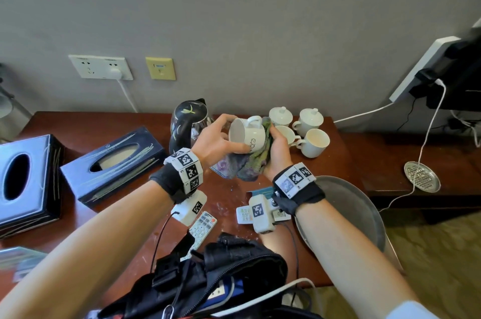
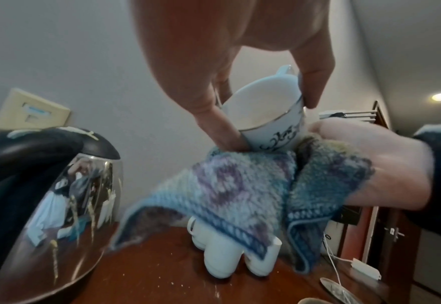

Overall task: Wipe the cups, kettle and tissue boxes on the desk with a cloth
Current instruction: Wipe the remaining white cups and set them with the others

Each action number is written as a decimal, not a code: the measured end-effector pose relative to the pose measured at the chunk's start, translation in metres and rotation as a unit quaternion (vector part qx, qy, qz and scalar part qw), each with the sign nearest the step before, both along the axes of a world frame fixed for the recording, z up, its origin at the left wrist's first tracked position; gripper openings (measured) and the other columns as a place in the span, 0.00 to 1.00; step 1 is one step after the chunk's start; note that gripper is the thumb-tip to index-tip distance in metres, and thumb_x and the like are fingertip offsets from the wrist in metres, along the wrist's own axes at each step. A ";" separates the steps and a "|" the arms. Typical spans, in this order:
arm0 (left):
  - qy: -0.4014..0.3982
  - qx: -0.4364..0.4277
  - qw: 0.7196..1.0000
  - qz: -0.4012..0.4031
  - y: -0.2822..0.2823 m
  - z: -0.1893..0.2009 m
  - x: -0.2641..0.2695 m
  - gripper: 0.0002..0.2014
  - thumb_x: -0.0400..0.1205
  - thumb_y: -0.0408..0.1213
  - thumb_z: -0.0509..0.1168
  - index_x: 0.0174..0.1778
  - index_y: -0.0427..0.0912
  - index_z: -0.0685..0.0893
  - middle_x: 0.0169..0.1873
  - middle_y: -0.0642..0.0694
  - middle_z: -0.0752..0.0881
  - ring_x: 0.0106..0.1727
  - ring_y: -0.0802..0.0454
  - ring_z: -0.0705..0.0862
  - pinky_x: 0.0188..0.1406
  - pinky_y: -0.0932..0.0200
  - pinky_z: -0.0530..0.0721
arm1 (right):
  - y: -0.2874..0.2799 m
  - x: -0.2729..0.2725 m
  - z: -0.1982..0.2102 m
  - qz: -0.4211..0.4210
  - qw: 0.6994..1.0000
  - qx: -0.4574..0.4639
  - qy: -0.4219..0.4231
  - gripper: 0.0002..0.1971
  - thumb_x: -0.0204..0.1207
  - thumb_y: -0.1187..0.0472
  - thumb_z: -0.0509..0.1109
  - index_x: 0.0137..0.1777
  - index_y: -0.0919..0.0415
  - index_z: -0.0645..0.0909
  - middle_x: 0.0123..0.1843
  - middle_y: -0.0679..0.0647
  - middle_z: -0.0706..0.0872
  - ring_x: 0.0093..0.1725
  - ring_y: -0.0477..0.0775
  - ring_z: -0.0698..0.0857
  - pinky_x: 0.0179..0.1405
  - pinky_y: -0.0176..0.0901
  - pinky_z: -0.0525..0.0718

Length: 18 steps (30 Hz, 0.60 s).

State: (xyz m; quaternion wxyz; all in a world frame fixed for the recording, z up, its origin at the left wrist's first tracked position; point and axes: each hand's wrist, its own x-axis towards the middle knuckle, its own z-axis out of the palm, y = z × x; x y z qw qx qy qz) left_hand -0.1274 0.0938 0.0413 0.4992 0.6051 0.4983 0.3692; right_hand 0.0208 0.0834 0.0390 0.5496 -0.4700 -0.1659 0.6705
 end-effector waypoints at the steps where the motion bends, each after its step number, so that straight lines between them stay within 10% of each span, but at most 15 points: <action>1: 0.027 0.016 1.000 0.001 0.000 0.001 0.001 0.35 0.62 0.39 0.85 0.65 0.50 0.78 0.53 0.49 0.85 0.41 0.57 0.85 0.42 0.63 0.83 | 0.001 -0.001 0.000 -0.002 0.999 -0.006 -0.035 0.24 0.87 0.44 0.55 0.59 0.62 0.85 0.50 0.61 0.91 0.53 0.61 0.89 0.62 0.57 0.83; 7: 0.161 0.087 0.983 0.006 0.007 0.009 -0.001 0.38 0.64 0.44 0.83 0.70 0.49 0.76 0.53 0.51 0.84 0.51 0.52 0.83 0.53 0.56 0.83 | 0.003 0.007 -0.004 0.009 0.928 0.000 -0.371 0.23 0.88 0.48 0.55 0.59 0.68 0.82 0.53 0.60 0.86 0.54 0.58 0.83 0.59 0.51 0.79; 10: 0.146 0.063 0.987 -0.030 0.008 0.008 -0.010 0.44 0.60 0.47 0.79 0.75 0.52 0.75 0.60 0.49 0.83 0.58 0.50 0.83 0.63 0.50 0.83 | 0.006 0.016 -0.012 -0.011 0.950 0.006 -0.312 0.19 0.87 0.45 0.58 0.50 0.58 0.83 0.54 0.58 0.89 0.57 0.59 0.86 0.62 0.53 0.83; 14: 0.102 0.028 0.990 -0.093 0.005 -0.001 -0.012 0.43 0.60 0.43 0.79 0.70 0.73 0.73 0.69 0.51 0.75 0.71 0.51 0.77 0.71 0.45 0.80 | 0.020 0.018 -0.025 -0.016 0.992 -0.056 -0.115 0.26 0.80 0.37 0.63 0.63 0.57 0.85 0.60 0.60 0.90 0.60 0.59 0.88 0.66 0.57 0.83; 18: 0.181 0.020 0.978 -0.105 0.008 -0.003 -0.011 0.48 0.69 0.36 0.78 0.80 0.73 0.63 0.70 0.47 0.74 0.65 0.49 0.78 0.71 0.47 0.79 | 0.018 0.015 -0.025 -0.020 0.995 -0.057 -0.078 0.29 0.79 0.35 0.62 0.67 0.58 0.84 0.61 0.62 0.89 0.62 0.63 0.88 0.68 0.62 0.82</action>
